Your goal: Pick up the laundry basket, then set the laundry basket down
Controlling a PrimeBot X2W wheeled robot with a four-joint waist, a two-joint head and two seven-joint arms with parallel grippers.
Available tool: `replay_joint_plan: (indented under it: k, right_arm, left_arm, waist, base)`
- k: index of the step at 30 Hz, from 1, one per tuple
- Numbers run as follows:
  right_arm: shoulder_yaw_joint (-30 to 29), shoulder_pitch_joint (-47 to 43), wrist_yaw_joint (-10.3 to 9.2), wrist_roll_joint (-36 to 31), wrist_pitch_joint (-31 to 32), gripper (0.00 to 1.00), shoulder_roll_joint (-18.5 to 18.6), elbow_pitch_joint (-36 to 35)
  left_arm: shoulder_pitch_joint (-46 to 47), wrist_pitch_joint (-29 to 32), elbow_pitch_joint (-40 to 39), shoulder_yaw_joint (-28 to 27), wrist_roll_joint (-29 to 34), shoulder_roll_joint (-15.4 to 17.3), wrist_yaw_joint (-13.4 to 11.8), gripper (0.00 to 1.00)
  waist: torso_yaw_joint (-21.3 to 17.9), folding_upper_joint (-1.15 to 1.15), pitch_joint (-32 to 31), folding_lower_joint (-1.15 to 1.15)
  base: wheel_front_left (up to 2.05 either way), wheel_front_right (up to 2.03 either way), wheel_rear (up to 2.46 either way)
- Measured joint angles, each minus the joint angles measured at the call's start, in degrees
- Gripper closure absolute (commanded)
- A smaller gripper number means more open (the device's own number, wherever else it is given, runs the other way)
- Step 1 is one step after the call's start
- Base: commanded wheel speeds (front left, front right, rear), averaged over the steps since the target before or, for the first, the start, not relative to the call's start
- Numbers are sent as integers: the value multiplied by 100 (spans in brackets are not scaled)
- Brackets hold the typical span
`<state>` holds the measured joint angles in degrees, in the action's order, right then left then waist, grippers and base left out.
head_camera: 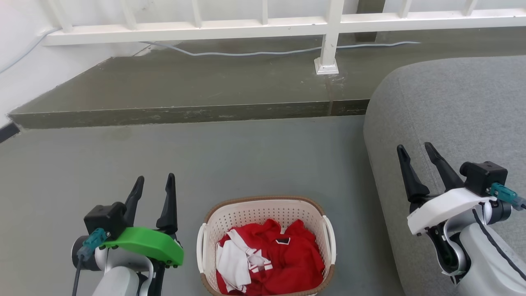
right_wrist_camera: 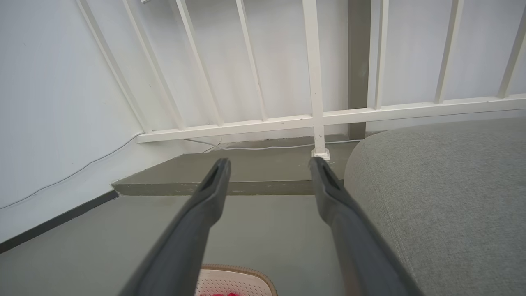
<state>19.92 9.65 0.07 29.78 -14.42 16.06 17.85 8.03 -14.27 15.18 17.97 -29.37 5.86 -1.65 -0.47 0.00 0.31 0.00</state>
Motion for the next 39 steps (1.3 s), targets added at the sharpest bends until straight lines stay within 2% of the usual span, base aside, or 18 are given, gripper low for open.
replay_joint_plan:
  k: [22,23,29,39]
  right_arm:
    - [-318,-204,213,-359,0,0,-202,-83]
    - [-324,-207,244,-365,0,100,-211,-82]
    - [-277,-478,241,-321,19,100,-399,176]
    - [-512,-478,245,299,197,100,-477,172]
  left_arm:
    - [-192,0,-88,-269,297,-142,143,0]
    - [-198,0,-88,-274,296,-145,175,100]
    - [-444,21,186,-245,236,-193,189,100]
    - [-445,224,194,-431,-338,-209,219,100]
  waist:
    - [-63,0,16,0]
    - [-67,0,16,0]
    - [-71,0,15,0]
    - [-59,0,11,0]
  base:
    - [0,0,0]
    - [0,0,0]
    - [0,0,0]
    - [0,0,0]
